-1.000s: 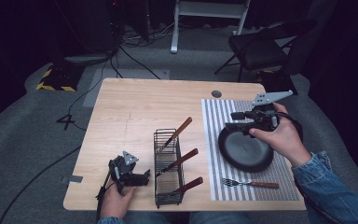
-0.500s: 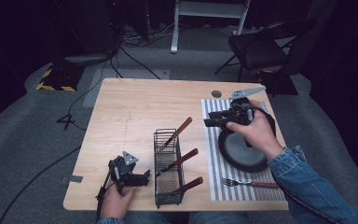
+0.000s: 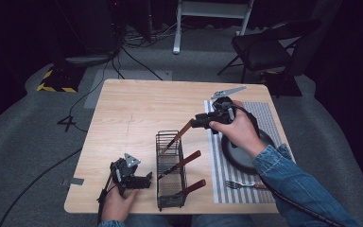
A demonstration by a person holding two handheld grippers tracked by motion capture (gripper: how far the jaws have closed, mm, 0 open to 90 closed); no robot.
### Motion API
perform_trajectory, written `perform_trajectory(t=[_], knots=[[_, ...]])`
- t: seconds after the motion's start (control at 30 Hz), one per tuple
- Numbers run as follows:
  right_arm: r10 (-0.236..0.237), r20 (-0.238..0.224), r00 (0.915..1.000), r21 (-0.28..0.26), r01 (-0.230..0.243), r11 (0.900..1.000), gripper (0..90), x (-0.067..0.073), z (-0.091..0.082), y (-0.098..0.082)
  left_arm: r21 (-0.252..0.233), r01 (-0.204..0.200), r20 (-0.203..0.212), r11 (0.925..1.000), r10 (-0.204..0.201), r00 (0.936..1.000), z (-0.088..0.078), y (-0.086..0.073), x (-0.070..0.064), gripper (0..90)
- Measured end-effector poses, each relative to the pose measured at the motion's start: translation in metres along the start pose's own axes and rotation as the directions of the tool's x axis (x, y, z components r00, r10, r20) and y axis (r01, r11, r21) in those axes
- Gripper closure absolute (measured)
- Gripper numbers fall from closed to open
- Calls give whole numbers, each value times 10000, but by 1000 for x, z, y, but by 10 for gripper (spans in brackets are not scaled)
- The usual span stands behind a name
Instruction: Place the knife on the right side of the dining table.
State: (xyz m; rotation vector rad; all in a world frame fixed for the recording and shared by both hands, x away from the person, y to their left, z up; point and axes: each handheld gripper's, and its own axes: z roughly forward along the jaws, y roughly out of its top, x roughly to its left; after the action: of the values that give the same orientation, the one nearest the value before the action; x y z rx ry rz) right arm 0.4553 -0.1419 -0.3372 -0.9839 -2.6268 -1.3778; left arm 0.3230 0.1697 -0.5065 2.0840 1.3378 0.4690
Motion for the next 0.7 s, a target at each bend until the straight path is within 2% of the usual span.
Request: perform_trajectory(t=[0.1, 0.2, 0.3, 0.37, 0.4, 0.47, 0.6, 0.7], knots=[[150, 78, 9999, 206, -152, 9997, 580, 2, 9, 1, 1, -1, -2, 10000, 1, 10000, 0, 0, 0, 4], [441, -123, 9990, 468, -435, 9980, 637, 2, 16, 2, 1, 1, 2, 10000, -1, 10000, 0, 0, 0, 4], [746, -641, 9952, 682, -702, 9952, 760, 2, 17, 4, 1, -9, 9, 10000, 9, 10000, 0, 0, 0, 4], [888, -1096, 9900, 761, -807, 9938, 808, 4, 14, 5, 3, -15, 11, 10000, 15, 10000, 0, 0, 0, 4], [806, -1205, 9894, 764, -717, 9945, 810, 7, 12, 6, 2, -16, 18, 10000, 16, 10000, 0, 0, 0, 4], [298, -990, 9946, 761, -223, 9969, 811, 15, 8, 9, 3, -18, 14, 10000, 18, 10000, 0, 0, 0, 4], [-385, -623, 9973, 457, 414, 9981, 813, 30, -3, 17, 6, -19, 15, 10000, 19, 10000, 0, 0, 0, 4], [-465, -580, 9972, 157, 475, 9987, 813, 34, -14, 23, 6, -19, 15, 10000, 19, 10000, 0, 0, 0, 4]])
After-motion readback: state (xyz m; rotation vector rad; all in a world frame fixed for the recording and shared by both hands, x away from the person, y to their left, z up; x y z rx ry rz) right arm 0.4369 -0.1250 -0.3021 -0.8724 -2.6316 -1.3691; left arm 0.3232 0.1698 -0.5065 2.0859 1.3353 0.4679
